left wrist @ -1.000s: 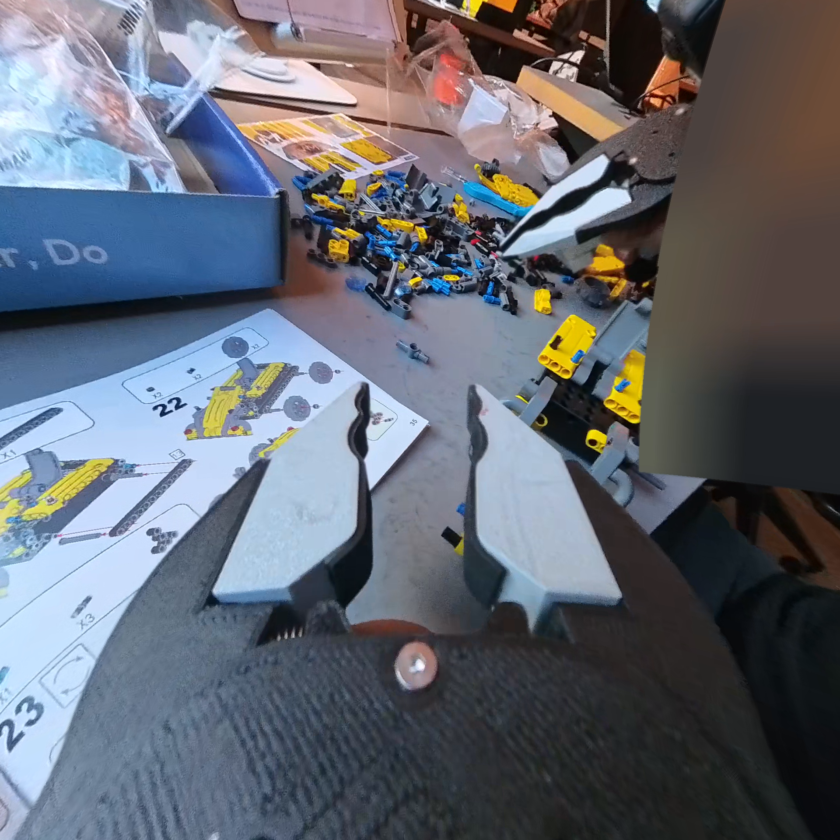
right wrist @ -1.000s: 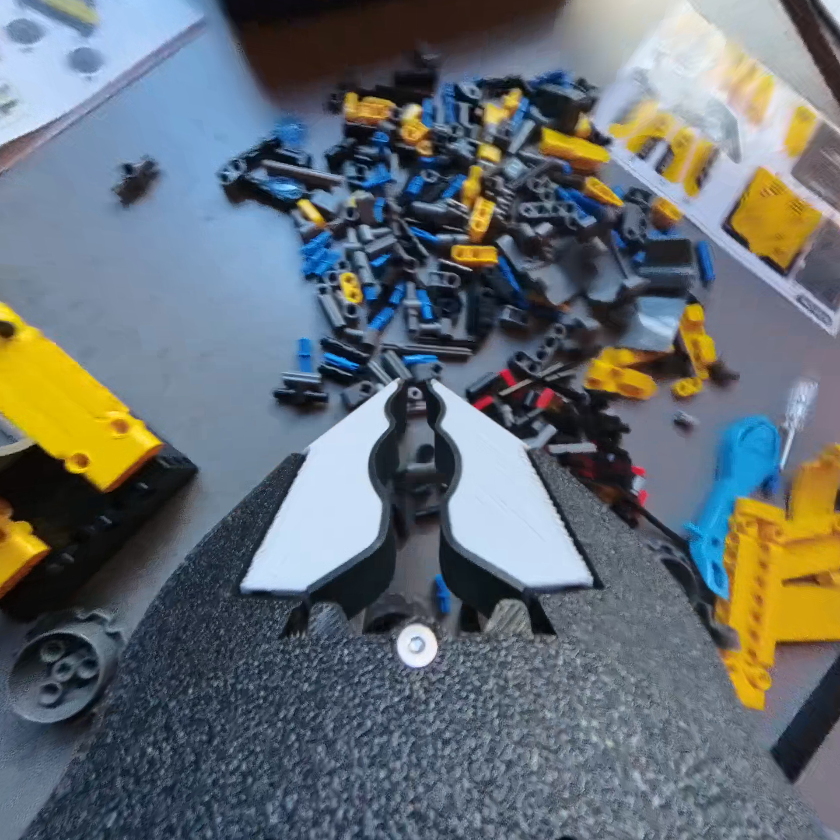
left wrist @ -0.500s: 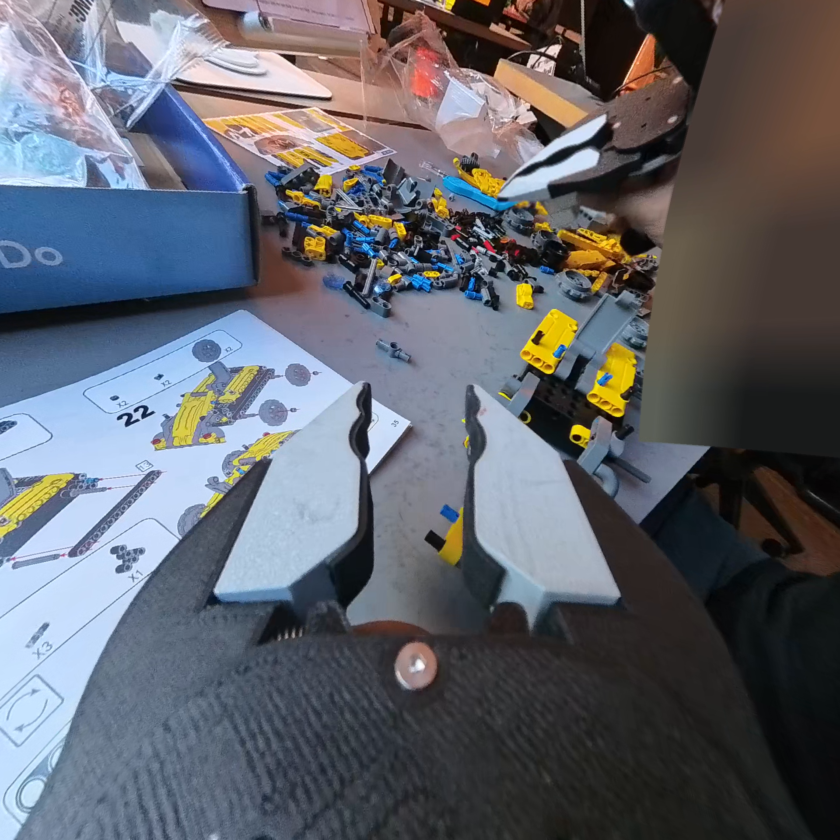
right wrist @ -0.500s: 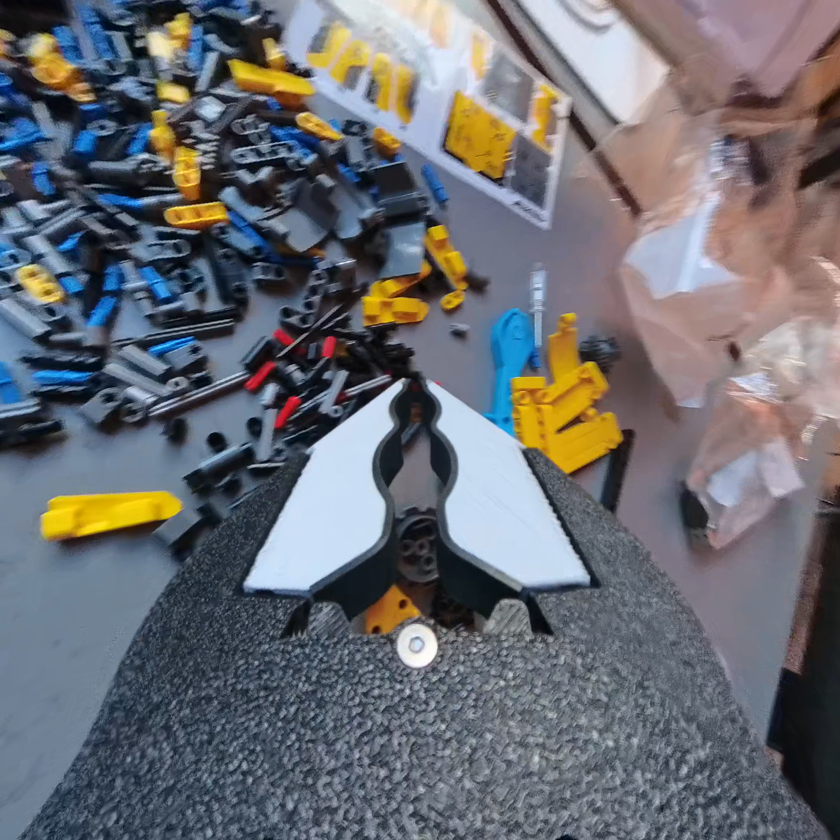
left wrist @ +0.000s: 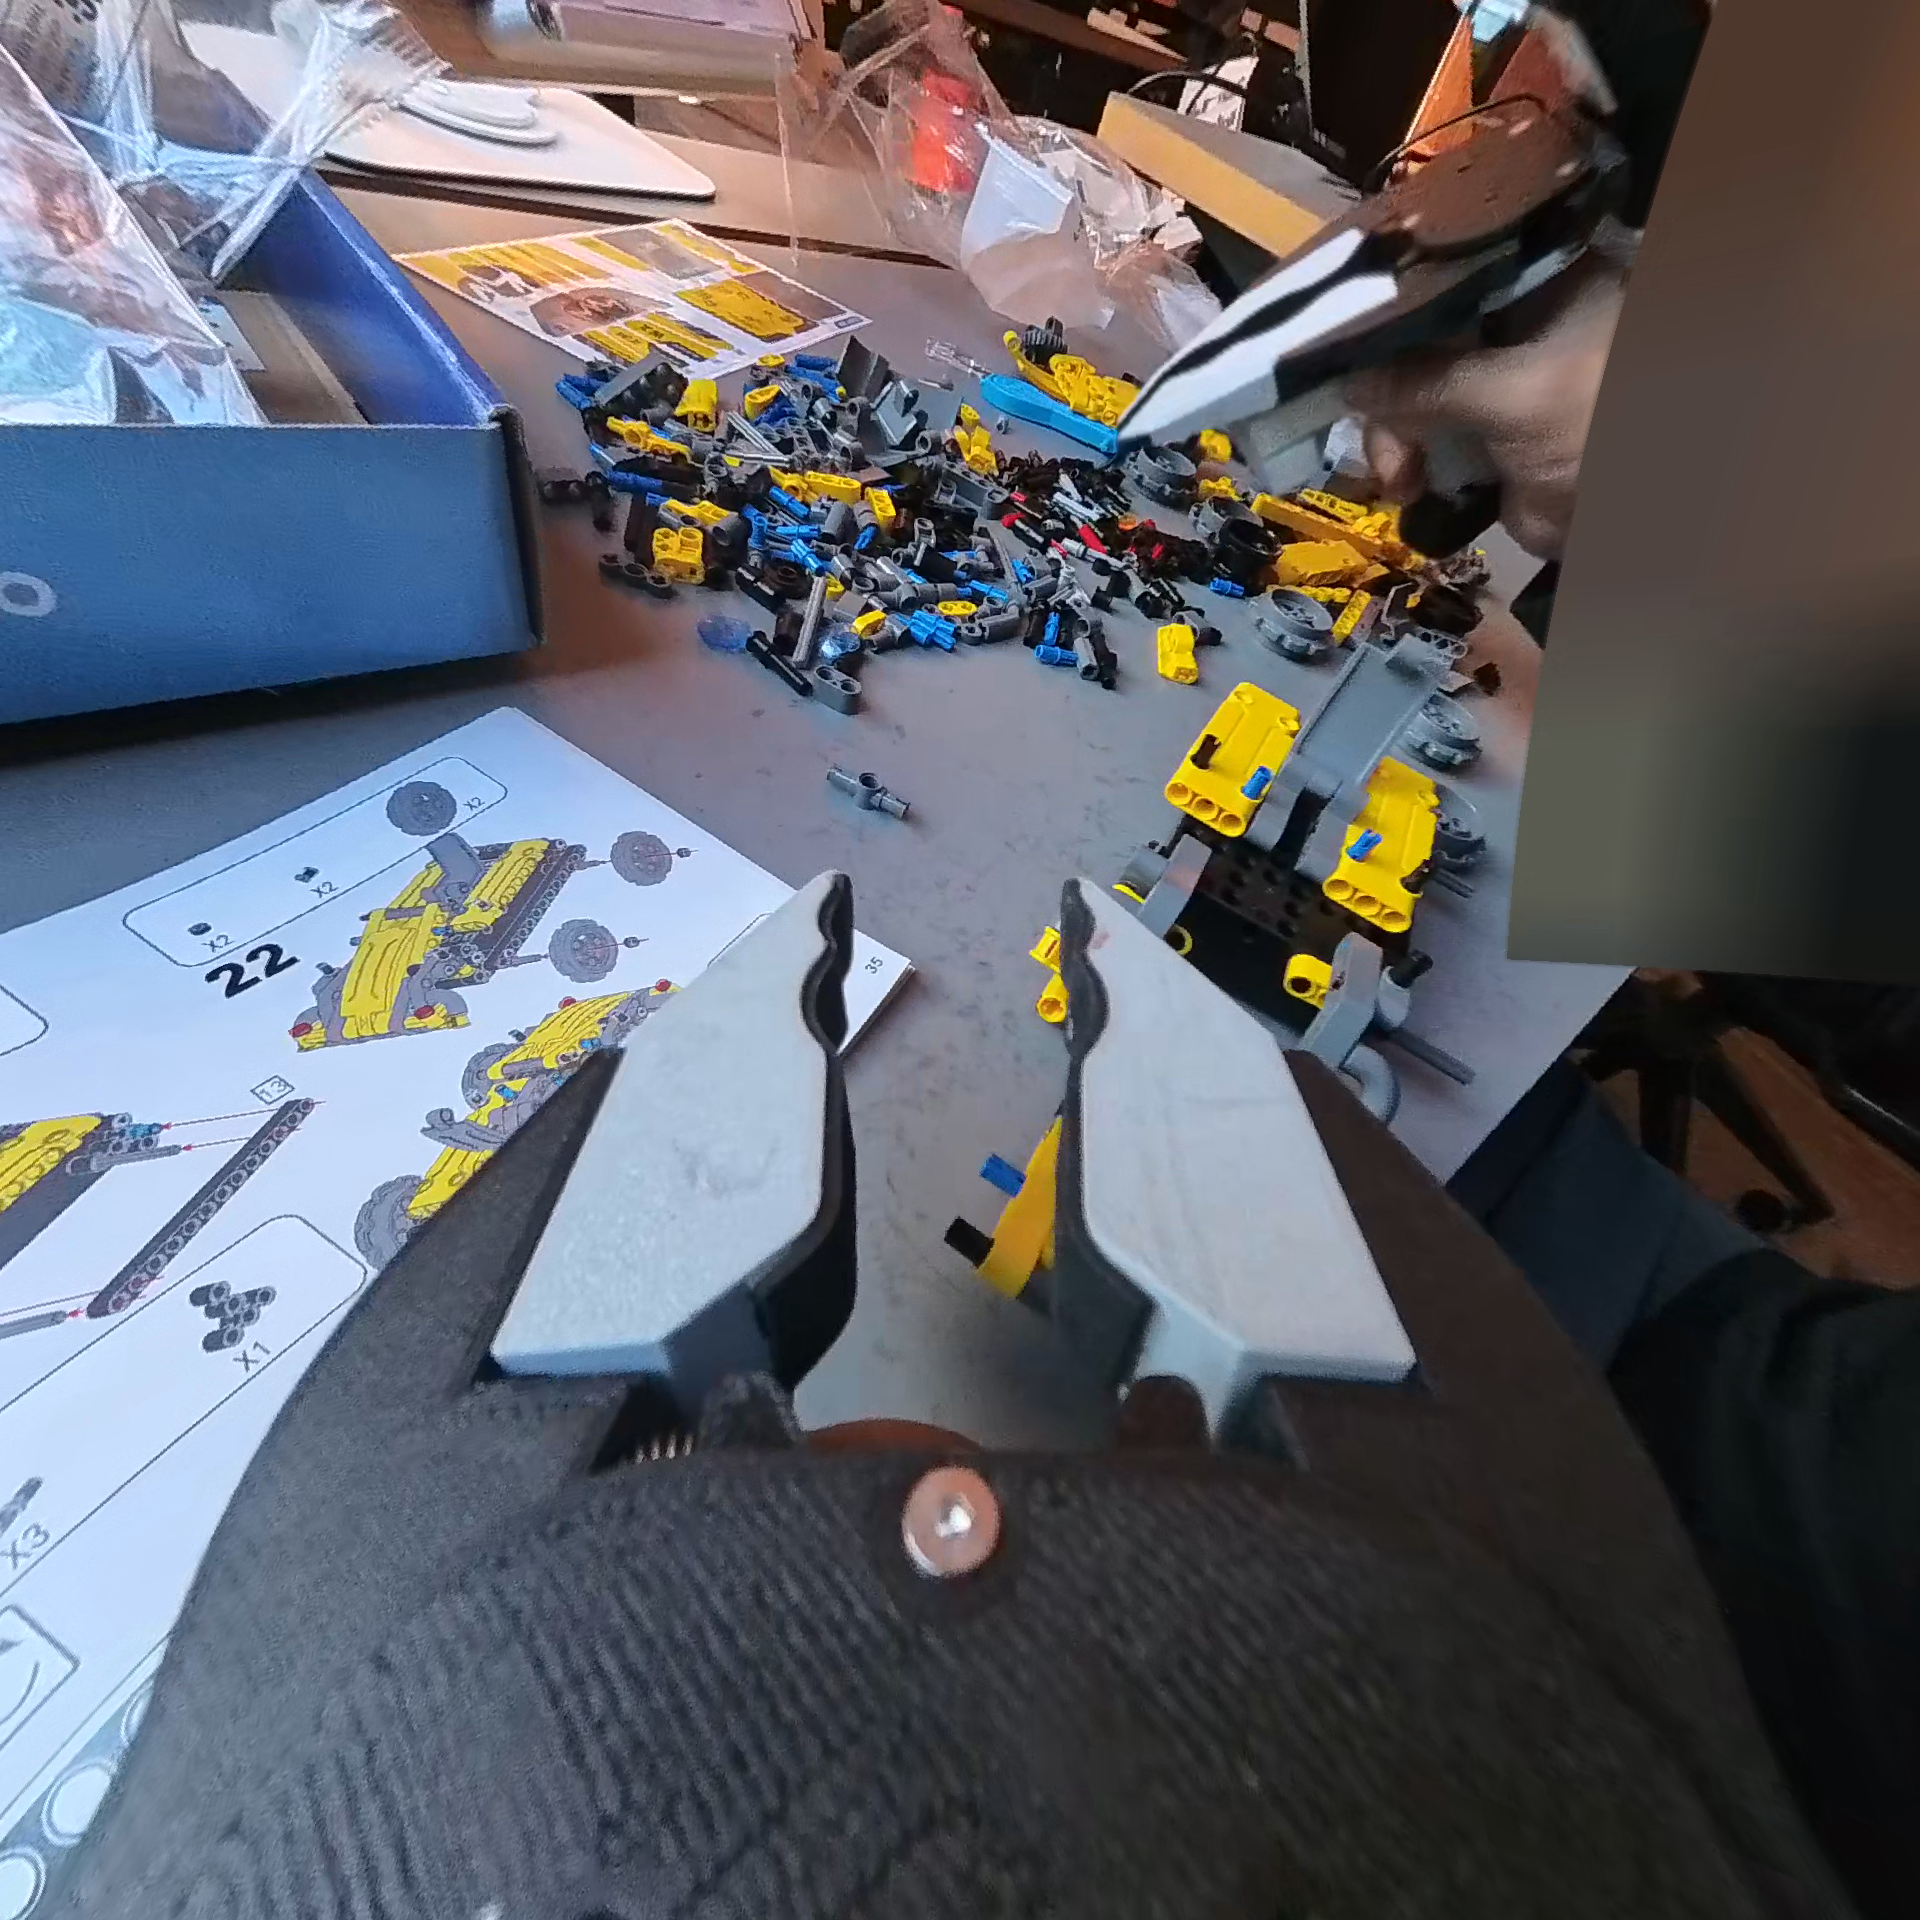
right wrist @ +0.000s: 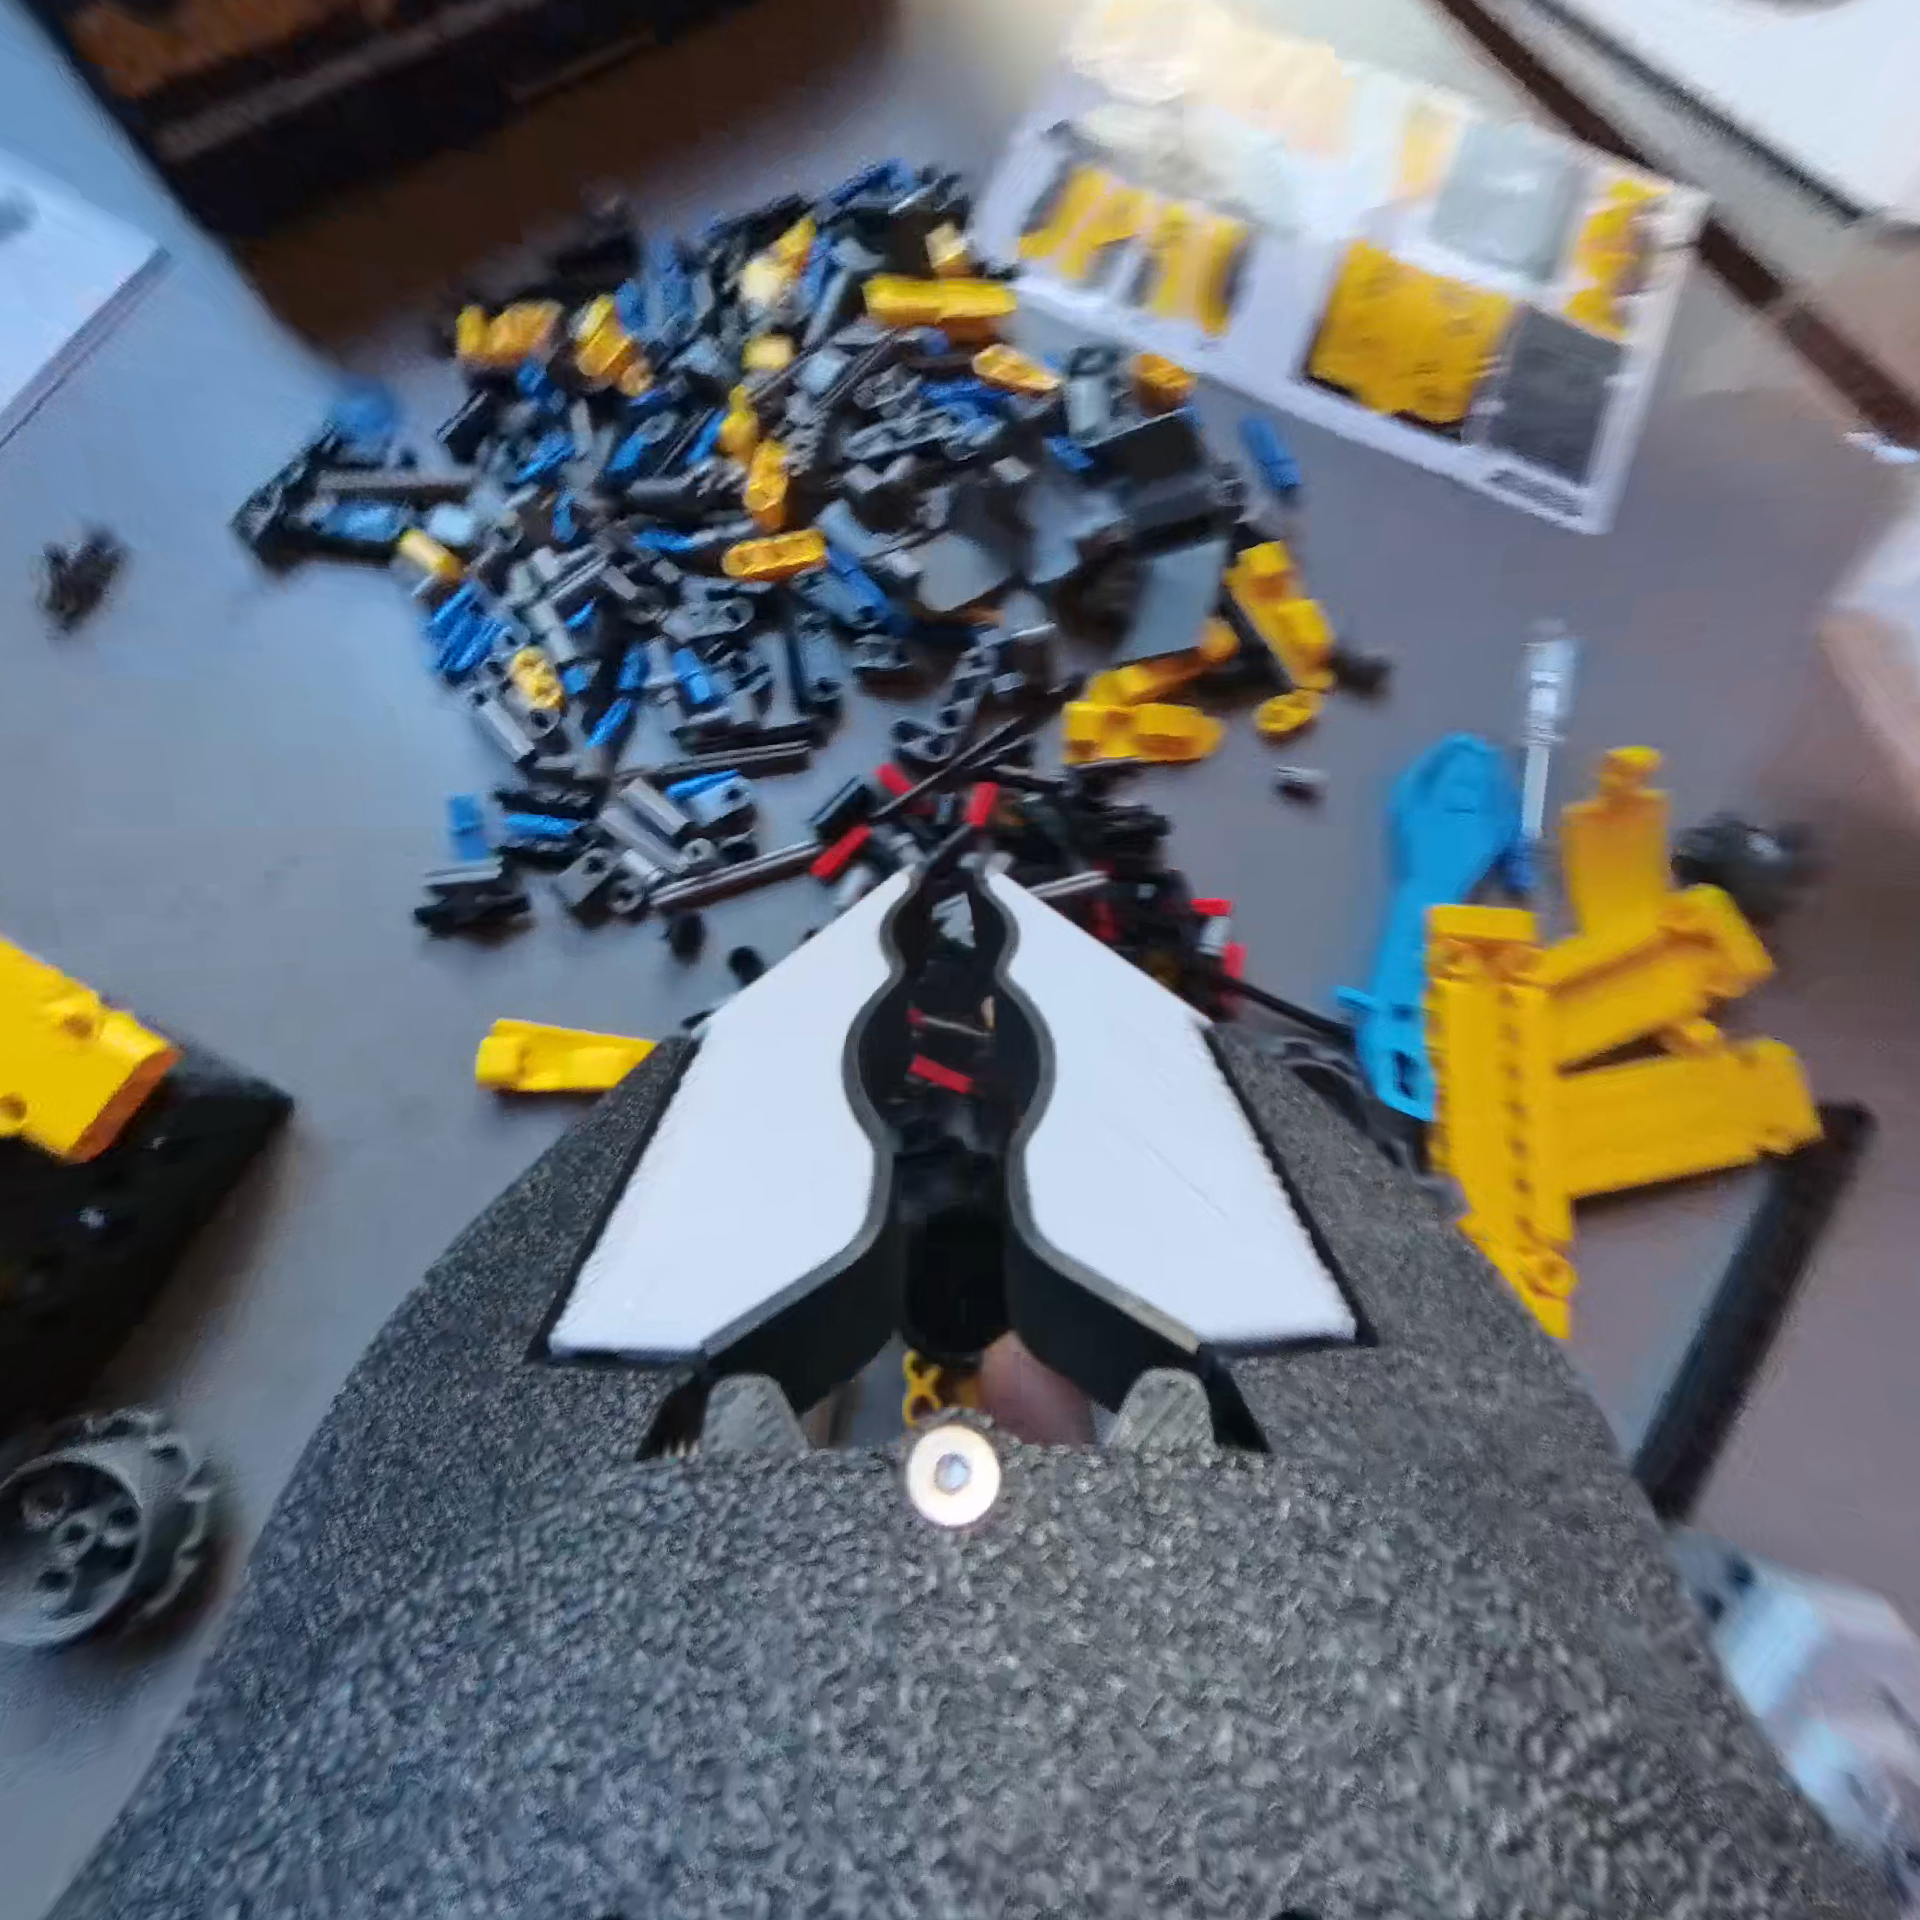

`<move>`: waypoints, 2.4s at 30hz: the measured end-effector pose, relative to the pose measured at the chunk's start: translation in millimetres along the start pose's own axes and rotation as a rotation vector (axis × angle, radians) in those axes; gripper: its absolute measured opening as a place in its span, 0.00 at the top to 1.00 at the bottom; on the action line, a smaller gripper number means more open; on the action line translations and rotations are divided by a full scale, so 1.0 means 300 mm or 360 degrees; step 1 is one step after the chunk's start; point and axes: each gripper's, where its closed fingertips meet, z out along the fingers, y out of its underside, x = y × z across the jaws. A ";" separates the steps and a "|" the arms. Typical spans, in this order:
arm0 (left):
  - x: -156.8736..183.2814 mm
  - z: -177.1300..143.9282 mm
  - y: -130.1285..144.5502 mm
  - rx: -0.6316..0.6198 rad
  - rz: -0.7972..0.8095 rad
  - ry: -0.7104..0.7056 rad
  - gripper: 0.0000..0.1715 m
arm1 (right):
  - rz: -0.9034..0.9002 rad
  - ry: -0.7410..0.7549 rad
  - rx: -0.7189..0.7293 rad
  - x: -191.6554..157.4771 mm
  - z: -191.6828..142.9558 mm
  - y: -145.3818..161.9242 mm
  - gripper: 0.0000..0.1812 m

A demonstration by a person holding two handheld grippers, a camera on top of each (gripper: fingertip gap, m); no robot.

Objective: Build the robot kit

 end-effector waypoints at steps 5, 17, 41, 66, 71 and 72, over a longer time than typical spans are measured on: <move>0.005 0.001 0.000 0.0001 0.0018 0.0002 0.79 | -0.0211 0.0018 -0.0154 -0.037 0.045 0.043 1.00; 0.012 -0.006 -0.007 0.0036 0.0031 0.0024 0.79 | 0.0050 0.0027 -0.0094 0.076 -0.035 0.063 1.00; 0.015 -0.006 -0.008 0.0039 0.0035 0.0032 0.81 | -0.0633 -0.0544 -0.0232 -0.211 -0.096 0.155 0.97; 0.018 -0.007 -0.007 0.0039 0.0031 0.0047 0.82 | -0.0715 -0.0479 -0.0281 -0.207 -0.068 0.176 0.95; 0.018 -0.008 -0.007 0.0041 0.0031 0.0049 0.82 | -0.0699 -0.0484 -0.0329 -0.209 -0.046 0.193 0.95; 0.018 -0.008 -0.008 0.0041 0.0031 0.0049 0.82 | -0.0697 -0.0497 -0.0328 -0.214 -0.046 0.193 0.96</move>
